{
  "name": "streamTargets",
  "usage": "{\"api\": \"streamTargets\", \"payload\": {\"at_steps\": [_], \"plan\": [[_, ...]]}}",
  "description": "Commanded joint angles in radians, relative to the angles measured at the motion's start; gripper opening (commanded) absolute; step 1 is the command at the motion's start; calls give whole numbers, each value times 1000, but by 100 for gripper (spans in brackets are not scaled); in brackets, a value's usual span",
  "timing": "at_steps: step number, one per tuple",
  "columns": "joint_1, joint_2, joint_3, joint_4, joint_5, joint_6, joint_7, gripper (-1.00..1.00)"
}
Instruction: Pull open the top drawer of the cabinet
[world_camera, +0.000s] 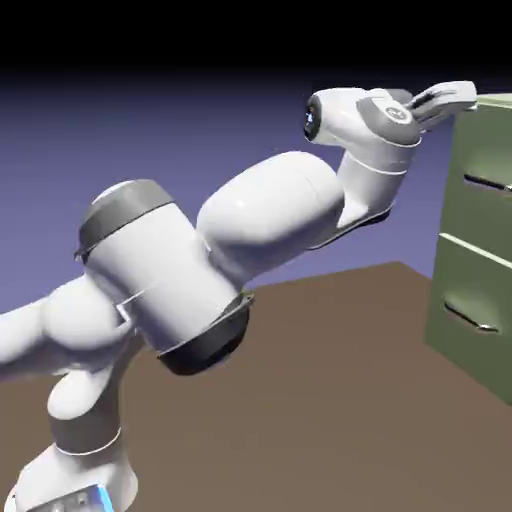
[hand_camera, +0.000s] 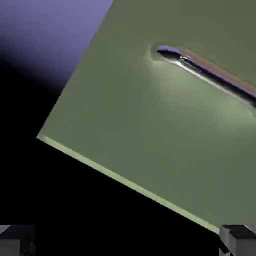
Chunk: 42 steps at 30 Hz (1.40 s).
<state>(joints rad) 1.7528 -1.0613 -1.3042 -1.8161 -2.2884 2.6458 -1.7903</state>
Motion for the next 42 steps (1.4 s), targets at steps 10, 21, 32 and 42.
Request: {"api": "streamTargets", "payload": {"at_steps": [10, 21, 32, 42], "plan": [[299, -84, -224, 171, -393, -67, -435, 0], [531, -153, -326, 461, -454, 6, -609, 0], [352, -110, -262, 190, -480, -91, -535, -100], [85, -69, -137, -173, -478, -205, -463, -100]]}}
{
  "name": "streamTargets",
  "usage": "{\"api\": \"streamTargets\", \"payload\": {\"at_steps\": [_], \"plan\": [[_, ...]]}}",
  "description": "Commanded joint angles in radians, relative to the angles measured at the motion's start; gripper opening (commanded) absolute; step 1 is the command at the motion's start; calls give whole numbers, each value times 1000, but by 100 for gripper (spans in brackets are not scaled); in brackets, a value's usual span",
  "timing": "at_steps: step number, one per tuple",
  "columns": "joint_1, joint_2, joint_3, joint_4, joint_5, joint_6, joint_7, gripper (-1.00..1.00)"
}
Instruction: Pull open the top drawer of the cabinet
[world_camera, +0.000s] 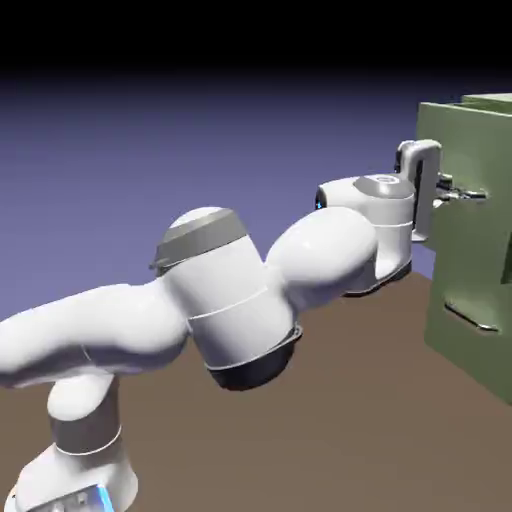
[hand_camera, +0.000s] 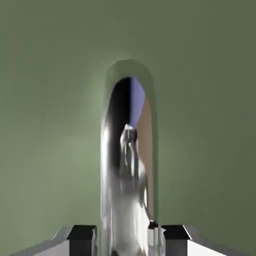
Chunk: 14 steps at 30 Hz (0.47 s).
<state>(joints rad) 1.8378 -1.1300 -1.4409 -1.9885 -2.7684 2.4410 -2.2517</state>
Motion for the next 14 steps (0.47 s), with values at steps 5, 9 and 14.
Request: {"api": "streamTargets", "payload": {"at_steps": [5, 9, 14], "plan": [[-148, 2, 83, -181, 17, -48, 20, -100], [-273, -10, 159, -326, 39, -81, 27, -100], [-365, -27, 218, -426, 62, -96, 28, 100]]}}
